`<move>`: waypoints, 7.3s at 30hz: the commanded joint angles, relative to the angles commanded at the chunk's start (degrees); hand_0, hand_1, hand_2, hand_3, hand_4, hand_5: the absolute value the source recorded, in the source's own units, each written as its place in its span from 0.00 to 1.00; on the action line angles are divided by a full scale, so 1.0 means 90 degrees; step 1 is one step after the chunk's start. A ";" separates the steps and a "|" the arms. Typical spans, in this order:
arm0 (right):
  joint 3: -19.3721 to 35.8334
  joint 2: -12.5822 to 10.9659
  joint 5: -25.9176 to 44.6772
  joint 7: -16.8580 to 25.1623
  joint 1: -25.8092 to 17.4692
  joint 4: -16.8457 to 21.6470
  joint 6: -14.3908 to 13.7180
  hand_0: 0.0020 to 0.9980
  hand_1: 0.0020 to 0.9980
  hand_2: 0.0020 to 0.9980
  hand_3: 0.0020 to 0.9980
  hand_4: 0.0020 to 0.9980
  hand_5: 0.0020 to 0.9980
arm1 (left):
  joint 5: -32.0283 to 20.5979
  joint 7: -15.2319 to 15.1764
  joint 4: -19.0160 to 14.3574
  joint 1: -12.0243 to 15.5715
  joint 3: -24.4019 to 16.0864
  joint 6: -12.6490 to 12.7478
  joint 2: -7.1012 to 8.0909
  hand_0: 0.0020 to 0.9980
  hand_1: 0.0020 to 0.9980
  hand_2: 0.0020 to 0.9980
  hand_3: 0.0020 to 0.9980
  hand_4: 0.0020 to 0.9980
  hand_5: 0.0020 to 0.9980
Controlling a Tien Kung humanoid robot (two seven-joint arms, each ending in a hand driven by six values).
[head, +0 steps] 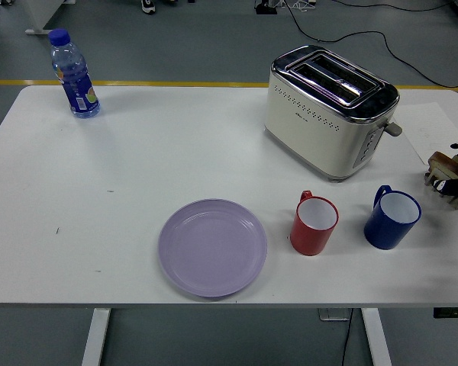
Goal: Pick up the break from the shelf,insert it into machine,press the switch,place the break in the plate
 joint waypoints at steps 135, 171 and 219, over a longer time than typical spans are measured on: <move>-0.3041 0.0776 0.1704 -0.0363 0.4250 -0.1132 -0.0865 0.18 0.18 0.30 0.40 0.34 0.00 | 0.0158 0.0135 0.0000 -0.0246 0.0026 0.0060 0.0169 0.69 0.72 0.73 0.57 0.33 0.92; -0.3186 0.0854 0.1369 -0.0234 0.4265 -0.1658 -0.0122 0.16 0.27 0.41 0.54 0.47 0.00 | 0.0290 0.0150 0.0000 -0.0273 -0.0092 0.0069 0.0160 0.69 0.72 0.73 0.57 0.33 0.91; -0.2174 -0.0888 0.2207 0.0006 0.2382 0.1136 -0.2254 0.36 0.29 0.38 0.79 0.34 0.00 | 0.0236 0.0129 0.0000 -0.0190 -0.0012 0.0070 0.0152 0.69 0.72 0.73 0.57 0.33 0.91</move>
